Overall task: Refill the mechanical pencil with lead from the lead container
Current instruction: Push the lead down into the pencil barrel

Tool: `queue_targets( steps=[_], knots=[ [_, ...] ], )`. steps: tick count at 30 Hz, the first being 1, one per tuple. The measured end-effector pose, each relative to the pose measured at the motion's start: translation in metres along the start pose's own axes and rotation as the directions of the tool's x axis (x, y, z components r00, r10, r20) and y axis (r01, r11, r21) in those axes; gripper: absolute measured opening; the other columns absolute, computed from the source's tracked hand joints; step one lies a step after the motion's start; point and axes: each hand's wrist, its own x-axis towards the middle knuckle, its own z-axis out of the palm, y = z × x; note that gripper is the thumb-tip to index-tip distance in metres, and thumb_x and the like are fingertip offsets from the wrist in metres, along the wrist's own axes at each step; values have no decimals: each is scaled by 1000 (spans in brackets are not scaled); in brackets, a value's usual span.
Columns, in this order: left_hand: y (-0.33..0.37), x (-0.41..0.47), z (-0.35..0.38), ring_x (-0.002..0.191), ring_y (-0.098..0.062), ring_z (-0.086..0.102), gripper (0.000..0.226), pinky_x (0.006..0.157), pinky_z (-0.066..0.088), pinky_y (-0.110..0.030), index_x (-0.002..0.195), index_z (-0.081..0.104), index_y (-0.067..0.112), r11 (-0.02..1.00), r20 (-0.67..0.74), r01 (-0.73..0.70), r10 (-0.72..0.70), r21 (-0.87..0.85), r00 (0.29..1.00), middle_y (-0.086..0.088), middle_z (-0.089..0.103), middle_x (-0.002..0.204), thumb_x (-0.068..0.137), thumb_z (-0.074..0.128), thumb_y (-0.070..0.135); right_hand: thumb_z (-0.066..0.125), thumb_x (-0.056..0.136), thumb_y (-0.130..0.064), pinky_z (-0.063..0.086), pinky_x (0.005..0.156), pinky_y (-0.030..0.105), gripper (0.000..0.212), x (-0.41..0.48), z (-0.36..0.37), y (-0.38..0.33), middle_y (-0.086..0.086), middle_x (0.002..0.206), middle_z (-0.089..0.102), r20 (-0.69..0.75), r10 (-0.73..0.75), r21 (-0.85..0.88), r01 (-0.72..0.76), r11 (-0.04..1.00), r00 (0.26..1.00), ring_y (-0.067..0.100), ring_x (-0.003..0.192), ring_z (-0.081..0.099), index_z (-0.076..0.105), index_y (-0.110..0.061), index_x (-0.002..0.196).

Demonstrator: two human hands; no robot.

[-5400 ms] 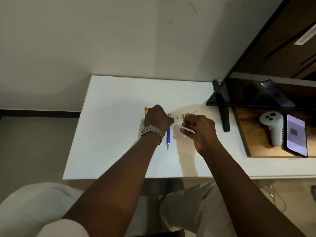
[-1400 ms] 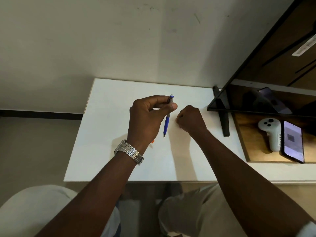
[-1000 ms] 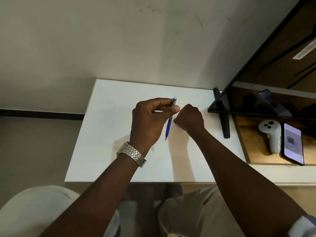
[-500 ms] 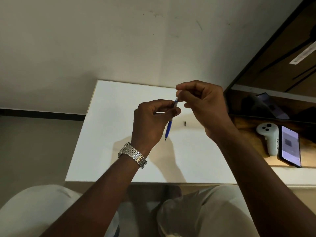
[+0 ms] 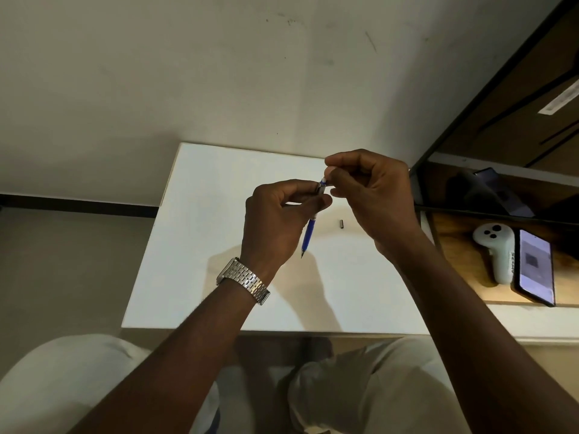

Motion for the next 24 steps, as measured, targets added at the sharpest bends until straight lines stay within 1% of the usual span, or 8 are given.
queue_targets(
  steps=[4,9,12,14,17,20,22,24],
  knots=[
    [0,0,1,79,-7,78,19,84,66,-45,102,84,25,1000,-7,3,-2,13,1000,9,83,89,83,88,27,72,94,-11,66,81,46,16,-1,-1,2,-1,87,81,8,-12,-20,12,1000,1000,21,83,79,78,-24,99],
    [0,-1,0,80,-5,78,19,85,66,-45,101,85,28,999,-14,-5,5,37,1000,12,83,88,83,88,29,73,94,-12,65,82,46,13,-2,-3,3,-3,85,80,24,-8,4,7,1000,1000,19,82,77,79,-20,102],
    [1,-1,0,80,-5,78,18,85,66,-46,101,85,27,999,-15,-3,3,42,1000,12,82,88,83,88,30,73,95,-12,65,84,45,12,-3,-3,2,-5,88,79,28,-21,-40,22,999,999,15,85,77,78,-20,103],
    [1,-2,0,82,-7,78,20,86,65,-46,103,85,26,999,-16,-9,10,52,1000,11,83,90,84,87,31,72,95,-13,65,83,39,12,-4,-3,1,-8,89,79,38,-35,-93,38,995,999,9,85,76,78,-20,103],
    [0,-2,0,85,-9,78,22,86,65,-46,104,85,23,998,-11,-17,18,67,1000,8,83,92,84,87,31,71,95,-10,62,79,26,14,-4,-5,0,-11,91,78,50,-55,-170,63,984,997,2,84,74,78,-20,102],
    [-1,-2,0,84,-8,78,21,85,66,-45,103,84,23,997,-5,-16,17,71,1000,9,82,91,84,87,31,71,94,-10,58,76,16,15,-3,-7,0,-15,93,77,74,-82,-245,98,965,994,0,88,74,80,-20,101],
    [-1,-1,0,81,-8,78,18,84,66,-45,101,85,24,998,-3,-10,10,54,1000,9,82,89,84,87,29,72,94,-11,56,76,14,15,-2,-8,0,-18,94,76,97,-84,-255,107,961,992,0,90,74,80,-22,100],
    [-1,0,0,80,-10,79,17,83,66,-46,100,85,23,1000,-2,-1,1,21,1000,8,83,88,84,87,27,74,93,-13,59,77,19,16,-1,-10,2,-15,95,77,103,-73,-213,94,973,992,3,90,75,79,-24,103]
  ],
)
